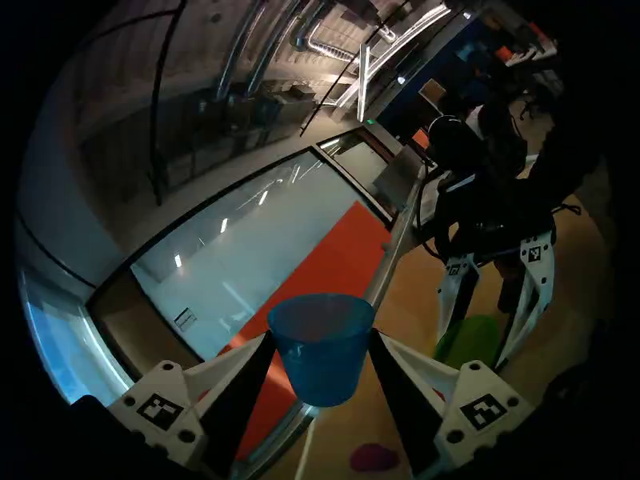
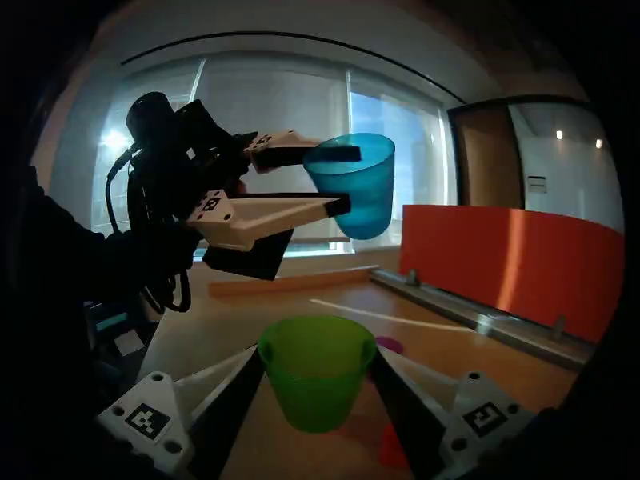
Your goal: Pour water
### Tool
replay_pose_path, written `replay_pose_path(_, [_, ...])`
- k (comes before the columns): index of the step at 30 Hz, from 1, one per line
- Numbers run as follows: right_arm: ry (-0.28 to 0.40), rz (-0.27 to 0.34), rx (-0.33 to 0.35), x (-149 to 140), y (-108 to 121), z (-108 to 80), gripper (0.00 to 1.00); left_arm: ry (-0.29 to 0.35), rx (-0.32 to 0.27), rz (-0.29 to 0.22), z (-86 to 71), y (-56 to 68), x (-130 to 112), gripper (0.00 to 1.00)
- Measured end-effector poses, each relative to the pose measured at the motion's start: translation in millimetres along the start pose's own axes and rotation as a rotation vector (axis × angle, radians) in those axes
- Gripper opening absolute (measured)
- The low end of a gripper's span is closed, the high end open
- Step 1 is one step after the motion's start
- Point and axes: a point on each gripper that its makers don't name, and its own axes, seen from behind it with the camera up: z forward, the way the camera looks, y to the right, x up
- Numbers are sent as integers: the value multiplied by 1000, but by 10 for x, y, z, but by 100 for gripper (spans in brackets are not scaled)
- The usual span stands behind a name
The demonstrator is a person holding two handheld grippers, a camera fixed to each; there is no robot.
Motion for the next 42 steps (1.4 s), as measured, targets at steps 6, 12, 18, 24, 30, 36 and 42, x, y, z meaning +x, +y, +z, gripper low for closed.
replay_pose_path(6, [-1,-4,-3,4,18,-4,91,-6,7,48,24,4,12,83])
replay_pose_path(12, [-1,-2,-4,10,31,-9,91,-7,6,90,62,15,31,83])
replay_pose_path(18, [-4,-1,-6,-9,40,-1,92,-9,10,132,92,24,33,84])
replay_pose_path(24, [-3,3,-12,-21,60,-2,91,-7,10,179,116,12,54,84])
replay_pose_path(30, [-4,5,-16,-25,76,2,91,-10,3,232,137,60,59,83])
replay_pose_path(36, [-4,5,-15,-24,80,-3,91,-10,9,271,169,65,71,83])
replay_pose_path(42, [-6,1,-18,-22,93,-16,91,-15,10,311,190,82,64,83])
